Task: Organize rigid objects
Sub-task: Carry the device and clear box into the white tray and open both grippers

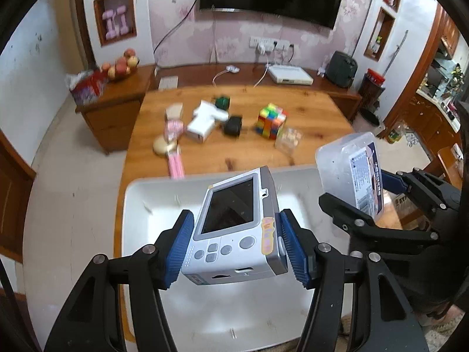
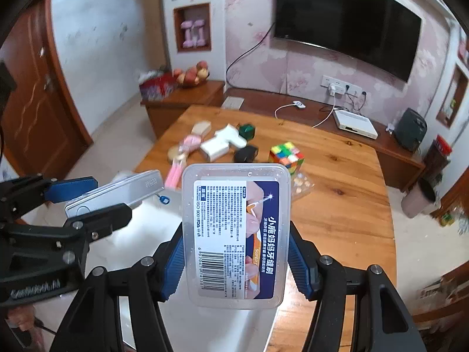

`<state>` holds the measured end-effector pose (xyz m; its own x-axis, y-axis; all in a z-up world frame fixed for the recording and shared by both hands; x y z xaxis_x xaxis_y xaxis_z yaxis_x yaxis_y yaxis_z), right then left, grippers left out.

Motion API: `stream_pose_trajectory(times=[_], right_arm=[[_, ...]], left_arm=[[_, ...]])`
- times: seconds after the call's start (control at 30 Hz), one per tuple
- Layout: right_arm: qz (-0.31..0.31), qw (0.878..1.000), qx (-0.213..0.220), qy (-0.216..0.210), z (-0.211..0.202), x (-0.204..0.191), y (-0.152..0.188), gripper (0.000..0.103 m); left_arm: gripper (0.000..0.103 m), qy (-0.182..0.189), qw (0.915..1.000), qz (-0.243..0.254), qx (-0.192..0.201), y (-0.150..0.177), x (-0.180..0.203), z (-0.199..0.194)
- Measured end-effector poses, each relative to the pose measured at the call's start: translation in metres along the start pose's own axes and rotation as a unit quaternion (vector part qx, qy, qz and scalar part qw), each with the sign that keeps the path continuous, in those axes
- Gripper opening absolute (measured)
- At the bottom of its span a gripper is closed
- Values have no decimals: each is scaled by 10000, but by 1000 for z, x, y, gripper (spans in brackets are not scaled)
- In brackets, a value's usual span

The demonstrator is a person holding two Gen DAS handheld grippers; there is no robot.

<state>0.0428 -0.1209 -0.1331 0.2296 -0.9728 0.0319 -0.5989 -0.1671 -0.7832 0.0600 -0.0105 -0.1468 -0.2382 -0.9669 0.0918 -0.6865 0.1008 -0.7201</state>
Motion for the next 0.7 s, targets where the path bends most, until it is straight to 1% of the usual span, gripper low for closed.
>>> stream_pose_trajectory(times=[0.07, 0.1, 0.13, 0.17, 0.2, 0.27, 0.33, 0.47, 0.57, 0.7], right_arm=[[-167, 9997, -136, 98, 8, -5, 14, 63], [-198, 9995, -229, 85, 12, -6, 21, 63], [-203, 9993, -323, 60, 17, -8, 28, 63], [-218, 9989, -414, 36, 21, -9, 35, 63], [-236, 9986, -478, 30, 25, -10, 41, 63], [-259, 9977, -634, 20, 34, -12, 52, 63], [-256, 9964, -810, -46, 43, -14, 62, 63], [-207, 9937, -1091, -135, 57, -18, 78, 63], [-209, 9926, -1188, -171, 60, -21, 84, 63], [-234, 9892, -1429, -245, 69, -24, 95, 63]], left_arm=[[62, -10, 9999, -77, -154, 13, -2, 8], [33, 49, 9997, -113, -193, 18, -2, 12], [24, -104, 9994, -96, -303, 26, -6, 17], [21, -157, 9992, -155, -333, 30, -9, 22], [20, -106, 9991, -229, -333, 34, -10, 23], [17, -23, 9982, -382, -465, 43, -14, 34], [15, -90, 9978, -397, -524, 51, -15, 41], [14, -87, 9965, -489, -674, 65, -16, 54], [14, -117, 9962, -539, -679, 70, -18, 54], [14, -154, 9965, -555, -603, 72, -20, 53]])
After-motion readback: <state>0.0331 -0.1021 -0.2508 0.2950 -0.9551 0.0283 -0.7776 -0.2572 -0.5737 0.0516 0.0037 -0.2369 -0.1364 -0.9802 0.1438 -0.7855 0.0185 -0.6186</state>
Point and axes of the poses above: each gripper's, at about its wrist camera, not at the fingertips, and z roughly the way its jaws point, x to its right, y to its underside, the point moved 8 cm from there along z, roughly the way its jaws point, and after that the axes turned 13 degrees about x, right-handed, at the moved point
